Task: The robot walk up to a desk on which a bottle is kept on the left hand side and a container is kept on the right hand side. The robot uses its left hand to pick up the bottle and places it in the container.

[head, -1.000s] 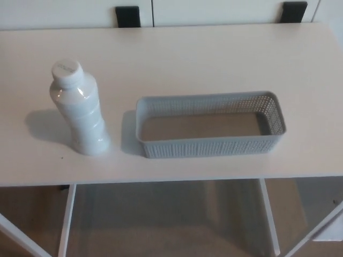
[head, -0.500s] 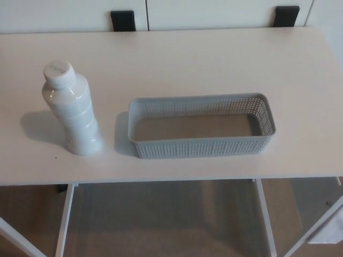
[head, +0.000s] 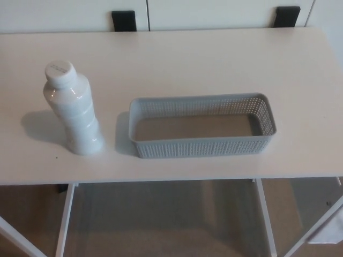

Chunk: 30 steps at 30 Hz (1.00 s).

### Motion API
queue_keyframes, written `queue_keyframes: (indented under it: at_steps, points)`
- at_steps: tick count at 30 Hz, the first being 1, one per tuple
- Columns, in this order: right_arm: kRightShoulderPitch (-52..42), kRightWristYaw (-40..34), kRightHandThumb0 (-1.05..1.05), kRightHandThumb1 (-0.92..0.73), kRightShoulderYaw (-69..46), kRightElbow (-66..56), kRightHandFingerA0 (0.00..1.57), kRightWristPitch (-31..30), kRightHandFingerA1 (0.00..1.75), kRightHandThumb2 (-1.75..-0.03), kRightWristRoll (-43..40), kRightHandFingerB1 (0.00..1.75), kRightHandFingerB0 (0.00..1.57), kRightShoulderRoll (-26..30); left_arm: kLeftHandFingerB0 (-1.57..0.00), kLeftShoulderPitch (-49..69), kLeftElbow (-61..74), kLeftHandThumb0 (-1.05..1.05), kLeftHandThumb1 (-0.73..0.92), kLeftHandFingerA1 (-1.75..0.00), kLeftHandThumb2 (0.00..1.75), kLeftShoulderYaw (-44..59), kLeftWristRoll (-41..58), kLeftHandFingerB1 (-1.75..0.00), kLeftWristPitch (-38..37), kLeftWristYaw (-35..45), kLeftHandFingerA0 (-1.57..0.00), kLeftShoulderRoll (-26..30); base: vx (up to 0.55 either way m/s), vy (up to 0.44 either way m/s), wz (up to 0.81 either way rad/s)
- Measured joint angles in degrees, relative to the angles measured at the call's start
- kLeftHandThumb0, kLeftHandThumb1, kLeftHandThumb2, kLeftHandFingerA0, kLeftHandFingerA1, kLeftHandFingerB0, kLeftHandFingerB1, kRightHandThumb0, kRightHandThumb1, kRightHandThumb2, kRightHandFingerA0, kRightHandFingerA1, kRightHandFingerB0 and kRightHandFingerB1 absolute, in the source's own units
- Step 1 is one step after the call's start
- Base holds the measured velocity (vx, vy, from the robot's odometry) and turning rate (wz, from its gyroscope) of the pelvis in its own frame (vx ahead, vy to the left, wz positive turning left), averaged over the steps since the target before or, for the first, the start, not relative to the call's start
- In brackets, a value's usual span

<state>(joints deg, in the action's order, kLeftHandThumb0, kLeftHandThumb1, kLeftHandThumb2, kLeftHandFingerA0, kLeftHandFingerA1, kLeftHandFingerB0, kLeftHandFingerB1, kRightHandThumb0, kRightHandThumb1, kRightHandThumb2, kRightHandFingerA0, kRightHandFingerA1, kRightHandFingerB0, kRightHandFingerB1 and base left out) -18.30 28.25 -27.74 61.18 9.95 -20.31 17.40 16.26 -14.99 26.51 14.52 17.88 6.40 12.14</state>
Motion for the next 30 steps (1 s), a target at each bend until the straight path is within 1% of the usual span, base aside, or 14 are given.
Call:
queue_keyframes:
  at_steps: [1,2,3,9,11,13,14,15,17,18,20,21,25,30]
  points:
    - [0.04,0.00,-0.64,-0.25,0.11,-0.06,0.91,0.00,0.56,-0.63,0.01,0.48,0.67,0.00,0.00,0.02,3.73,-0.44,0.49,-0.22,0.55,-0.02,0.03,-0.17,-0.15,-0.22,0.00,-0.52,0.00,0.000,0.00]
    - [0.04,0.00,-0.62,-0.25,0.16,-0.10,0.90,0.00,0.57,-0.62,0.00,0.49,0.67,0.00,0.00,0.00,5.18,-0.49,0.34,-0.24,0.71,-0.04,0.04,-0.15,-0.20,-0.25,0.00,-0.71,0.00,0.000,0.00]
    - [0.05,0.00,-0.61,-0.24,0.25,-0.16,0.90,0.00,0.57,-0.62,0.01,0.49,0.67,0.00,0.00,-0.09,7.68,-0.48,0.43,-0.25,0.68,-0.12,0.12,-0.11,-0.34,-0.25,-0.01,-0.97,0.00,0.000,0.00]
    - [0.06,-0.03,-0.52,-0.29,0.45,-0.95,0.86,0.00,0.51,-0.50,0.04,0.45,0.71,-0.01,0.00,-1.23,17.05,-0.58,0.37,-0.19,0.71,-1.01,0.52,0.00,-0.91,0.11,0.00,-1.38,0.00,0.000,0.00]
    - [0.13,-0.11,-0.56,-0.25,0.60,-1.19,0.83,0.00,0.54,-0.58,0.07,0.49,0.69,-0.01,0.00,-2.10,22.19,-0.56,0.36,-0.20,0.70,-1.61,0.96,-0.02,-1.22,0.52,0.00,-1.52,0.00,0.000,0.00]
    - [0.41,-0.14,-0.52,-0.30,0.73,-1.28,0.89,0.00,0.51,-0.50,0.09,0.46,0.75,-0.01,0.00,-3.28,25.93,-0.57,0.36,-0.17,0.69,-2.37,1.62,-0.02,-1.54,0.90,0.00,-1.66,0.00,0.000,0.00]
    - [0.47,-0.14,-0.57,-0.24,0.76,-1.31,0.86,0.00,0.57,-0.62,0.09,0.50,0.70,-0.01,0.00,-3.47,26.33,-0.58,0.37,-0.16,0.70,-2.47,1.70,-0.02,-1.62,0.98,0.00,-1.67,0.00,0.000,0.00]
    - [0.52,-0.19,-0.51,-0.30,0.84,-1.54,0.87,0.00,0.51,-0.51,0.12,0.45,0.73,-0.01,0.00,-4.09,27.66,-0.57,0.36,-0.16,0.69,-2.91,1.92,-0.01,-1.72,1.15,0.00,-1.70,0.00,0.000,0.00]
    - [0.55,-0.46,-0.57,-0.24,1.17,-2.90,0.88,-0.01,0.57,-0.62,0.30,0.50,0.70,-0.01,0.00,-6.90,32.30,-0.56,0.36,-0.17,0.69,-4.61,2.73,-0.03,-1.97,1.92,0.00,-1.70,0.00,0.000,0.00]
    - [0.55,-0.46,-0.47,-0.29,1.17,-2.90,0.87,-0.01,0.52,-0.50,0.30,0.46,0.71,-0.01,0.00,-6.90,32.30,-0.54,0.35,-0.19,0.70,-4.61,2.73,-0.07,-1.97,1.92,0.00,-1.70,0.00,0.000,0.00]
    - [0.61,-0.92,-0.56,-0.24,1.62,-4.62,0.90,-0.11,0.57,-0.61,0.58,0.51,0.71,-0.01,0.00,-10.82,34.87,-0.56,0.36,-0.21,0.71,-6.75,3.62,-0.06,-2.06,2.86,0.00,-1.53,0.00,0.000,0.00]
    - [0.61,-0.92,-0.50,-0.29,1.62,-4.62,0.89,-0.11,0.51,-0.50,0.58,0.46,0.75,-0.01,0.00,-10.82,34.87,-0.56,0.36,-0.21,0.71,-6.75,3.62,-0.06,-2.06,2.86,0.00,-1.53,0.00,0.000,0.00]
    - [0.74,-1.41,-0.55,-0.22,1.72,-5.14,0.89,-0.26,0.56,-0.59,0.66,0.50,0.71,-0.01,0.00,-13.71,34.43,-0.54,0.35,-0.22,0.70,-8.77,3.69,-0.08,-2.05,3.46,0.00,-0.91,0.00,0.000,0.00]
    - [1.07,-1.80,-0.48,-0.28,1.89,-5.15,0.90,-0.28,0.52,-0.50,0.82,0.46,0.76,-0.01,0.00,-15.27,31.62,-0.51,0.34,-0.26,0.71,-10.14,3.61,-0.14,-2.06,3.80,-0.01,-0.42,0.00,0.000,0.00]
